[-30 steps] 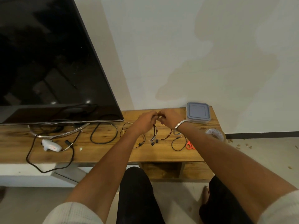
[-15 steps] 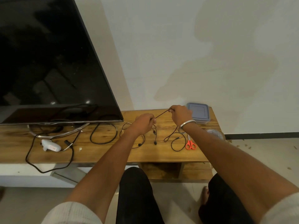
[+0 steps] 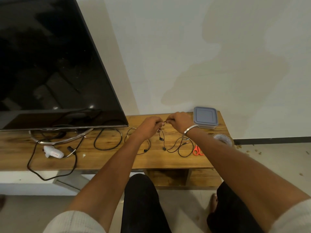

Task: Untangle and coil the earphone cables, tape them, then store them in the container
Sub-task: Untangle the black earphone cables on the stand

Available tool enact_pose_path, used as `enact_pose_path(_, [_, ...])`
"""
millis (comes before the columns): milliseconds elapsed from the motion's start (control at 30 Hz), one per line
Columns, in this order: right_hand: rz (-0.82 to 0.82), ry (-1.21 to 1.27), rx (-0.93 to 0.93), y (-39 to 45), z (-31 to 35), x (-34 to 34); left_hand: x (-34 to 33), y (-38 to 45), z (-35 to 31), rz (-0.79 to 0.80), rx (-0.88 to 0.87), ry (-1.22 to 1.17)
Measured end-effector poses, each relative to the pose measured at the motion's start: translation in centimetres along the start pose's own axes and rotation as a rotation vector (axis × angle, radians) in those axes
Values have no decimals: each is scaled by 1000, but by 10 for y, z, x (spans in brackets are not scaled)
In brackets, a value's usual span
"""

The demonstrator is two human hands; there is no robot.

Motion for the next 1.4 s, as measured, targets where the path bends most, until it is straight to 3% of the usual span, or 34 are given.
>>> enact_pose_path(167, [-61,1,-104,-4,-16,5,6,-9,16,-73,29,-71])
enact_pose_path(433, [-97,-59,-282,-6,-30,3,6,-24,35,-285,220,-403])
enact_pose_path(633, [-100,-69,-306,-3,-30,-1,4,-26,39,-369,336,-501])
enact_pose_path(733, [-103,-71,-337,-2,-32,-3,3,-27,36,-341,333,-515])
enact_pose_path(867, [-85,-85,-323,0,-30,-5,-1,-27,34,-153,239,-379])
enact_pose_path(967, [-73,-112,-285,3,-25,-6,-2,-23,28,-102,225,-364])
enact_pose_path(1067, [-70,-121,-320,2,-29,-6,0,-22,27,-215,261,-423])
enact_pose_path(1200, [-7,-185,-326,2,-28,-8,4,-25,20,-449,393,-241])
enact_pose_path(1267, [6,-223,-318,4,-23,-11,2,-21,11,-511,443,-330])
enact_pose_path(1400, [47,-213,-317,2,-24,-12,-6,-12,3,-512,375,-796])
Point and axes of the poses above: each hand's wrist, its own y-axis towards the middle knuckle, its own x-axis out of the back of the hand, z = x × y, the point moved 2 cm from there along y, towards the middle knuckle, and after that the axes turned 10 degrees about z, right-handed, at the moved point
